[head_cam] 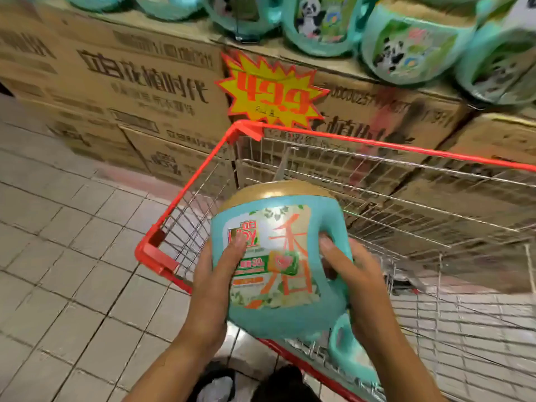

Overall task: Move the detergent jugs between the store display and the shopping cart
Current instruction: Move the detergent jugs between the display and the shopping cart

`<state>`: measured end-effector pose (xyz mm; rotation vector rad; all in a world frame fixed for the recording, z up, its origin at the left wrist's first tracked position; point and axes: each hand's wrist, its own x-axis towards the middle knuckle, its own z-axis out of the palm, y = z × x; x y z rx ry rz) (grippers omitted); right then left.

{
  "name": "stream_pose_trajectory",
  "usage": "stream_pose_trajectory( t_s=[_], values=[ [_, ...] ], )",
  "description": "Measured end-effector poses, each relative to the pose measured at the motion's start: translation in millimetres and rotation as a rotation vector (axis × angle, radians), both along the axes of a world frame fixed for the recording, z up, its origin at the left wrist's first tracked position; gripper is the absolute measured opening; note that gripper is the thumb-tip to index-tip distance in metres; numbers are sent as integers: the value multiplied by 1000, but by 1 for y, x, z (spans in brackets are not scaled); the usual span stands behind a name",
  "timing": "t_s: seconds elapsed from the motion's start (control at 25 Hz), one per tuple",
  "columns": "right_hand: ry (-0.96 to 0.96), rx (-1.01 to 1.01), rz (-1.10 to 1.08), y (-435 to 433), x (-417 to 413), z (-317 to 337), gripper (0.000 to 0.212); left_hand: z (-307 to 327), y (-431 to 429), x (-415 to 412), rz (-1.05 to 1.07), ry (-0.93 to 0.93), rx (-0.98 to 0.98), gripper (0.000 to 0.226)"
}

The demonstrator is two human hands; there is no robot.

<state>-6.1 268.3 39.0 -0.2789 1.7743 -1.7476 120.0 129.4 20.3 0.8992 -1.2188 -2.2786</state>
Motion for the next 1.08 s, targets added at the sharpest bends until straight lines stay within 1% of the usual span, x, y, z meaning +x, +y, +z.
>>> stream_pose_trajectory(
  t_s=[0.12,0.24,0.4,0.52,0.68,0.84,0.96,1.08],
  values=[
    [-39,-24,111,-50,37,6,41,6,-45,47,76,2,-26,51],
    [-75,0,135,-100,76,8,48,10,-98,94,86,-12,-49,53],
    [-116,-1,122,-180,141,7,42,17,-180,159,88,-11,-38,59],
    [-45,34,138,-233,174,15,44,23,-233,190,110,-28,-3,56],
    [60,51,123,-289,171,35,49,33,-289,186,83,-1,45,55],
    [144,-5,66,-340,147,48,52,48,-347,153,34,57,-3,63],
    [196,-33,39,-377,124,64,67,67,-393,125,-12,101,-73,74],
    [275,-53,4,-412,101,91,72,98,-433,95,-47,153,-161,98]
  ],
)
